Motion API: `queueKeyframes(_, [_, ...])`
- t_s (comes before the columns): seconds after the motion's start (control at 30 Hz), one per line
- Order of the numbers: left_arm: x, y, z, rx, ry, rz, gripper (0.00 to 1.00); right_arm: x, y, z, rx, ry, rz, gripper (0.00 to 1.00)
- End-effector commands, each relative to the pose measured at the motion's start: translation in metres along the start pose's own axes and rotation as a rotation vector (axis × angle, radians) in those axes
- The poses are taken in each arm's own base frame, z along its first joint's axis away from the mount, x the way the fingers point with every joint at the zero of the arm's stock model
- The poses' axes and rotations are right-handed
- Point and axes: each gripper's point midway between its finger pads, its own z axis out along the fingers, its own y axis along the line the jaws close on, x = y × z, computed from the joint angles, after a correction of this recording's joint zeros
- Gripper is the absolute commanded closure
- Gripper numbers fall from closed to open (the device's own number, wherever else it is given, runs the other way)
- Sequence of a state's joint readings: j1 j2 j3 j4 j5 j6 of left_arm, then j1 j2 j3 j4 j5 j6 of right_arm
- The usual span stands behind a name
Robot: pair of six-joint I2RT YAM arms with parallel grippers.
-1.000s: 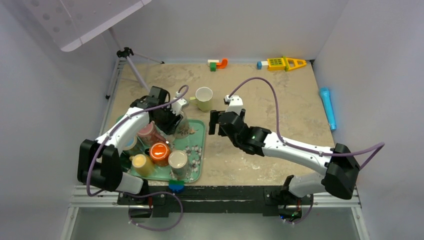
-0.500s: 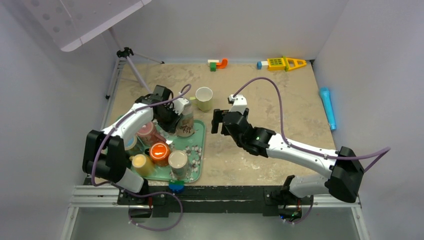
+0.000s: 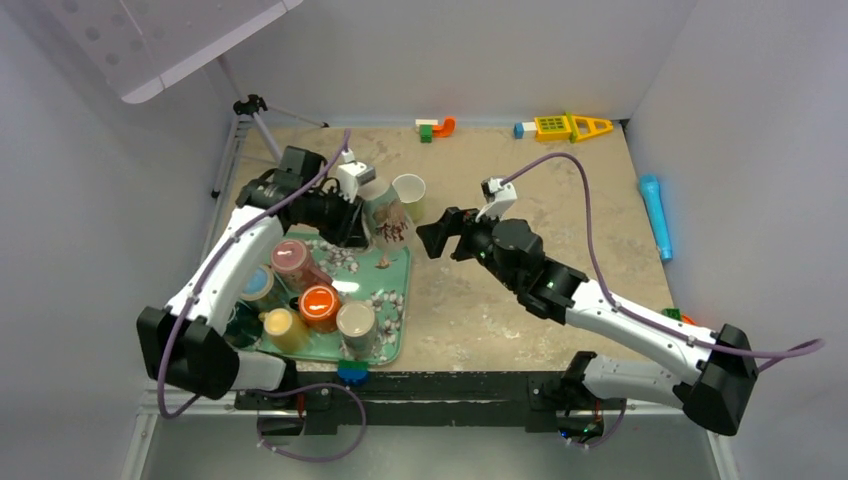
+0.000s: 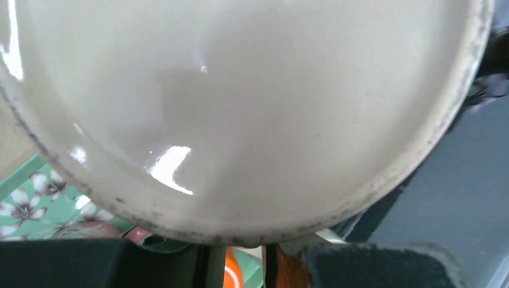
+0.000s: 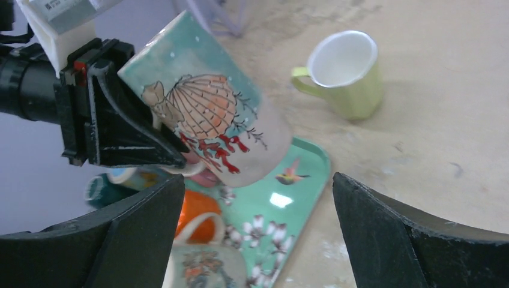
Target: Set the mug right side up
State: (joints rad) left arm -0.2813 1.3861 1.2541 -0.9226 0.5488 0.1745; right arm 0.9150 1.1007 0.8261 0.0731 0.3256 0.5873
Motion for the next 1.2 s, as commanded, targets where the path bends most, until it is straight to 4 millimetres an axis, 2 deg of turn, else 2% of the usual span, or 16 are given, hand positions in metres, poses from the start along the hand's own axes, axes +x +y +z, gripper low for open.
queueKeyframes(0.0, [-0.079,-0.077,-0.079,0.197,-0.36,0.101,1.0,-0.034,0.062,-0.02,-0.316,-0.095,0.09,0.02])
queueKeyframes(0.1, [-0.094,-0.106,-0.109,0.285,-0.436,0.107,1.0,-0.048,0.078,-0.033,-0.406,-0.135,0.139,0.01])
queueKeyframes(0.17, [-0.097,-0.118,-0.117,0.335,-0.455,0.11,1.0,-0.063,0.09,-0.044,-0.474,-0.183,0.155,0.02])
queueKeyframes(0.27, [-0.096,-0.129,-0.117,0.415,-0.441,0.077,1.0,-0.085,0.105,-0.06,-0.564,-0.261,0.16,0.02])
queueKeyframes(0.4, [-0.092,-0.138,-0.113,0.493,-0.411,0.067,1.0,-0.111,0.115,-0.075,-0.626,-0.368,0.157,0.07])
queueKeyframes(0.47, [-0.091,-0.144,-0.114,0.525,-0.414,0.094,1.0,-0.118,0.121,-0.075,-0.648,-0.39,0.16,0.1])
queueKeyframes(0.57, [-0.094,-0.154,-0.118,0.578,-0.44,0.135,1.0,-0.119,0.136,-0.068,-0.69,-0.361,0.148,0.18])
queueKeyframes(0.7, [-0.091,-0.162,-0.114,0.607,-0.442,0.173,1.0,-0.127,0.147,-0.068,-0.734,-0.374,0.152,0.36])
queueKeyframes(0.77, [-0.088,-0.162,-0.109,0.628,-0.427,0.174,1.0,-0.137,0.144,-0.071,-0.717,-0.411,0.159,0.5])
queueKeyframes(0.9, [-0.083,-0.152,-0.095,0.598,-0.395,0.144,0.99,-0.155,0.135,-0.081,-0.678,-0.489,0.149,0.99])
queueKeyframes(0.93, [-0.082,-0.146,-0.093,0.564,-0.385,0.145,0.8,-0.158,0.13,-0.08,-0.638,-0.497,0.139,1.0])
queueKeyframes(0.97, [-0.08,-0.14,-0.09,0.524,-0.376,0.152,0.54,-0.161,0.122,-0.077,-0.581,-0.503,0.129,1.0])
queueKeyframes(1.0, [-0.079,-0.131,-0.088,0.471,-0.372,0.168,0.23,-0.163,0.112,-0.073,-0.514,-0.504,0.111,1.0])
queueKeyframes(1.03, [-0.078,-0.119,-0.085,0.402,-0.369,0.194,0.03,-0.163,0.099,-0.067,-0.431,-0.499,0.094,1.0])
queueKeyframes(1.17, [-0.069,-0.054,-0.073,0.033,-0.314,0.279,0.0,-0.166,0.046,-0.042,-0.07,-0.434,-0.031,1.0])
